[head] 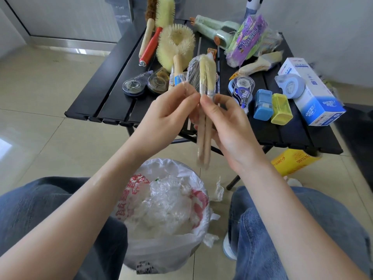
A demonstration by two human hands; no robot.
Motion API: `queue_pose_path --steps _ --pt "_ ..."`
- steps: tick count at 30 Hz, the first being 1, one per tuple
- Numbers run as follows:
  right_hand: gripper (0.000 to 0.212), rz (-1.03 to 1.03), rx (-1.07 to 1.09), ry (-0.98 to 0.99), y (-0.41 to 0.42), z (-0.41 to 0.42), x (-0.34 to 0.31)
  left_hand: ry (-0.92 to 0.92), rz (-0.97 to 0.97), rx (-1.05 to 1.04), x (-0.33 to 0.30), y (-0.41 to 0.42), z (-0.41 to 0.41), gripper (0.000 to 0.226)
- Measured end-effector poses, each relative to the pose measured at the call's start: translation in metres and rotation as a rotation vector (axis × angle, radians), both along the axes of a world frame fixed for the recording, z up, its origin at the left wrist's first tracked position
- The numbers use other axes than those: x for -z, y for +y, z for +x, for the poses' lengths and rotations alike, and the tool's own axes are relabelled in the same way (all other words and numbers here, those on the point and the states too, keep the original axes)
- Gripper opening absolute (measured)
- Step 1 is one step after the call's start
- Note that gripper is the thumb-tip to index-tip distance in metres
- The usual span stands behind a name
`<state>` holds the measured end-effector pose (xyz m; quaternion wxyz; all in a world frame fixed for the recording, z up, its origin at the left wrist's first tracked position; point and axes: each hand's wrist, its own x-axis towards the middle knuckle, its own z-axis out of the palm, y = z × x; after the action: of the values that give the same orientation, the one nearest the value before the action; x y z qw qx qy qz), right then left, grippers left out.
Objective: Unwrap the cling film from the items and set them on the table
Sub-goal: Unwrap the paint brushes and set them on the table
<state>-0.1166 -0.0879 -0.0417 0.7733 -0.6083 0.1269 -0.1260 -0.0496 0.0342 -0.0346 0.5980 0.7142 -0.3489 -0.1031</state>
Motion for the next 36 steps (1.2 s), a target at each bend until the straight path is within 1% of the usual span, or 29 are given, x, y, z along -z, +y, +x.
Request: queue_pose_path --steps 2,4,7,9,13,15,18,21,23,27,29,32,36 --pt "0.031 -0.038 -0.02 -0.004 0.0 0.001 0.0 0.019 -0.031 0.0 0.0 -0.002 -0.001 0.025" --pt "0.032 -0.095 -0.029 -0.01 -0.001 0.0 -0.002 0.079 -0.061 0.012 0.0 -0.003 -0.002 0.026" --pt "0.025 -0.179 -0.021 -0.01 -0.005 -0.002 -0.003 0.184 -0.1 0.076 -0.001 -0.001 -0.002 0.016" --pt "0.026 -0.241 -0.007 -0.013 -0.007 -0.003 -0.004 0.193 -0.111 0.096 0.001 0.0 -0.004 0.007" --pt "0.037 -0.352 -0.009 0.002 -0.008 -0.004 -0.004 0.151 -0.205 0.011 0.003 -0.004 -0.011 0.01" --pt "0.04 -0.348 -0.02 0.001 -0.007 -0.004 -0.005 0.132 -0.193 -0.005 0.002 -0.006 -0.014 0.011" --pt "0.037 -0.289 -0.04 0.011 -0.008 -0.005 -0.005 0.138 -0.181 -0.003 0.001 -0.007 -0.015 0.014" --pt "0.039 -0.32 -0.034 0.036 -0.008 -0.005 -0.003 0.04 -0.106 -0.008 0.004 -0.007 -0.012 0.011" --pt "0.034 -0.313 -0.014 0.043 -0.008 -0.005 -0.001 -0.008 -0.053 -0.022 0.008 -0.006 -0.011 0.008" --pt "0.018 -0.26 0.046 0.016 -0.009 -0.006 -0.004 -0.088 0.027 -0.03 0.009 -0.005 -0.012 0.01" --pt "0.014 -0.229 0.042 -0.005 -0.009 -0.006 -0.005 -0.055 0.001 -0.011 0.007 -0.004 -0.01 0.011" --pt "0.02 -0.183 0.03 -0.014 -0.007 -0.007 -0.006 0.037 -0.045 0.012 0.006 -0.004 -0.006 0.009" --pt "0.02 -0.216 0.059 -0.019 -0.009 -0.006 -0.005 0.04 -0.013 -0.009 0.008 -0.005 -0.008 0.009"
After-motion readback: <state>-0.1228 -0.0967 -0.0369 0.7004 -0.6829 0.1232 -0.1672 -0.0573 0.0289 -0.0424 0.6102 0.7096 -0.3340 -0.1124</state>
